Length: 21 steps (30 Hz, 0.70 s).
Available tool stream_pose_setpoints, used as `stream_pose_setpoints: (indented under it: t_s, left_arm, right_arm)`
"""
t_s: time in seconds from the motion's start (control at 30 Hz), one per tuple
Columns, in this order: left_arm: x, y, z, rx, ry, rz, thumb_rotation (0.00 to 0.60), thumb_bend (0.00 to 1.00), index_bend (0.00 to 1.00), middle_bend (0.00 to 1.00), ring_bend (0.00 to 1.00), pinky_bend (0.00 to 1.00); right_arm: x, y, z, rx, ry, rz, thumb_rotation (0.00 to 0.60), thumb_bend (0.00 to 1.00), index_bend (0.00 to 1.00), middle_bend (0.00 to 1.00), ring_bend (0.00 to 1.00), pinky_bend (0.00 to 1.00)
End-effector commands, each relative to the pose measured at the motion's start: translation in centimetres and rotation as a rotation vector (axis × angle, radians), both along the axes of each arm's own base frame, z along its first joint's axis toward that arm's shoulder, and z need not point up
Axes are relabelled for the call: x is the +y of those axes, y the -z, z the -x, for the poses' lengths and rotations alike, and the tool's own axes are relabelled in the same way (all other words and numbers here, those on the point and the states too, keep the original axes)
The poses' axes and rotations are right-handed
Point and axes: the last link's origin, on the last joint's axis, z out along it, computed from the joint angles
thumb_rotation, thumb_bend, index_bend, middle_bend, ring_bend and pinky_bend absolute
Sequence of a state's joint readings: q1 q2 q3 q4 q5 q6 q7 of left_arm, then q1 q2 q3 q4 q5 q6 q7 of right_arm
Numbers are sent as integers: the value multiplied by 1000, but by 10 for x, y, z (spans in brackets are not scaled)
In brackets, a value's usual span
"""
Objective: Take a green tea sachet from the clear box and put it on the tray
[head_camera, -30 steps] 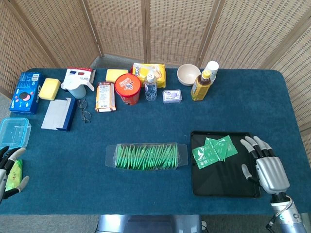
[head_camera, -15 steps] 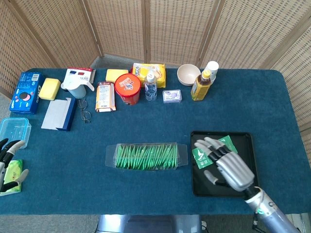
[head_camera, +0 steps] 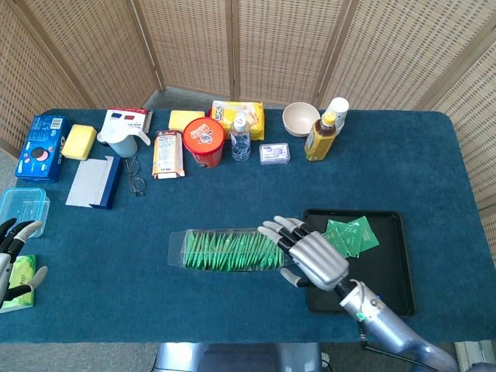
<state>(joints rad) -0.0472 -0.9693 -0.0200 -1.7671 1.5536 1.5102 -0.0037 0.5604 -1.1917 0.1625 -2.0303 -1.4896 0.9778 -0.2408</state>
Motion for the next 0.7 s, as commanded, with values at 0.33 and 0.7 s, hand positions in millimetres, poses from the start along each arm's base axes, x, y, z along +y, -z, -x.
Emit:
stream_pose_setpoints:
  t_s: [0.33, 0.7]
  left_arm:
    - [4, 0, 4, -1, -2, 0, 600, 267, 133, 165, 72, 248]
    - [4, -1, 7, -3, -4, -1, 600, 267, 133, 165, 72, 247]
  right_arm:
    - [-5, 41, -29, 48, -29, -37, 600, 385, 0, 8, 22, 132]
    - [-20, 70, -45, 61, 0, -32, 600, 384, 0, 5, 14, 132]
